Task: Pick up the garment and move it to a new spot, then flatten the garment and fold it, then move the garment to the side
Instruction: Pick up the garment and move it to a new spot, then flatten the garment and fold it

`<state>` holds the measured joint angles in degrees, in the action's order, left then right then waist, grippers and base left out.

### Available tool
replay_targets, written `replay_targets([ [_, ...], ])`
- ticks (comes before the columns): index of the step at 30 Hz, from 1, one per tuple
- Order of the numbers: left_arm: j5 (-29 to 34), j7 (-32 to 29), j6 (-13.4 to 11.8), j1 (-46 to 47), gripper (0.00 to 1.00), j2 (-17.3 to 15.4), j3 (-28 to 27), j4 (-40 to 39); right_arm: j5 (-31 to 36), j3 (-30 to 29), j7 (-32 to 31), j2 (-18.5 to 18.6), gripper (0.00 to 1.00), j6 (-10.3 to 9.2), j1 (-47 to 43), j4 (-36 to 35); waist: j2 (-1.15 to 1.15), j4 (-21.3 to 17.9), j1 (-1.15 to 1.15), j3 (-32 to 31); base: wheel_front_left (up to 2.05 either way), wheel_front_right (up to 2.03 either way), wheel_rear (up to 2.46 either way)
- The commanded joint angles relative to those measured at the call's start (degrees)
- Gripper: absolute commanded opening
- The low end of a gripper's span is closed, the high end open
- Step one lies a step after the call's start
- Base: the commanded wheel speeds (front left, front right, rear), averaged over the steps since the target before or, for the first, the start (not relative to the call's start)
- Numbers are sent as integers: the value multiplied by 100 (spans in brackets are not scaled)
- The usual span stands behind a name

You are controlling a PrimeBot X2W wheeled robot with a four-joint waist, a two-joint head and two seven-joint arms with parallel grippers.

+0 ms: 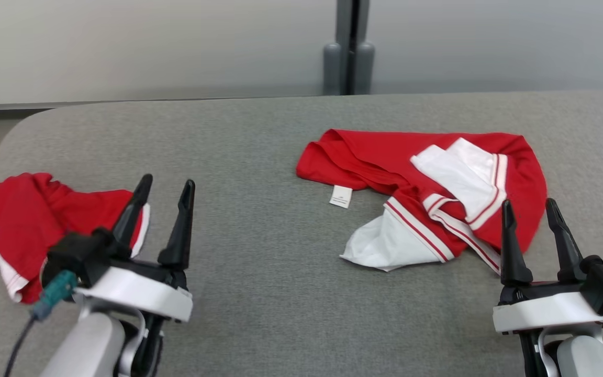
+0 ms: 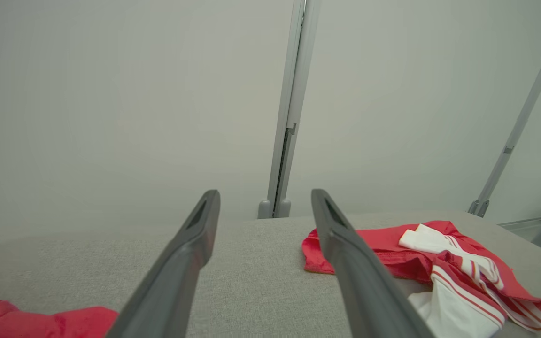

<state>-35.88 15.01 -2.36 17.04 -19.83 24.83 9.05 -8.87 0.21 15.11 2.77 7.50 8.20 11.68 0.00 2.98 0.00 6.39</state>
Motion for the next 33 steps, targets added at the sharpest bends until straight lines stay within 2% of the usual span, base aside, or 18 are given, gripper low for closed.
replay_targets([
  [1, 170, 11, -24, -315, 100, 237, -225, -106, 73, -38, 9, 21, 100, -2, -113, 21, 0, 242, 0, -168, 0, 0, 0],
  [7, 786, 12, 435, -944, 100, 934, -886, -204, 25, -61, 9, 20, 100, -2, -165, 123, 0, 345, 0, -234, 0, 0, 0],
  [13, 1267, 13, 788, -1050, 100, 1357, -1281, -95, 110, -49, 8, 20, 100, -2, -178, 153, 0, 360, 0, -231, 0, 0, 0],
  [20, 1497, 14, 944, -1044, 100, 1567, -1439, 30, 74, -99, 8, 21, 100, -2, -137, 324, 0, 356, 0, -160, 0, 0, 0],
  [26, 1599, 14, 979, -957, 100, 1611, -1323, 157, 206, -359, 8, 19, 100, -1, 166, 964, 0, 409, 0, -10, 0, 0, 0],
  [33, 1570, 14, 983, -714, 100, 1642, -1170, 72, 690, -667, -79, 22, 100, -2, 816, 1965, 0, 623, 0, 435, 0, 0, 0],
])
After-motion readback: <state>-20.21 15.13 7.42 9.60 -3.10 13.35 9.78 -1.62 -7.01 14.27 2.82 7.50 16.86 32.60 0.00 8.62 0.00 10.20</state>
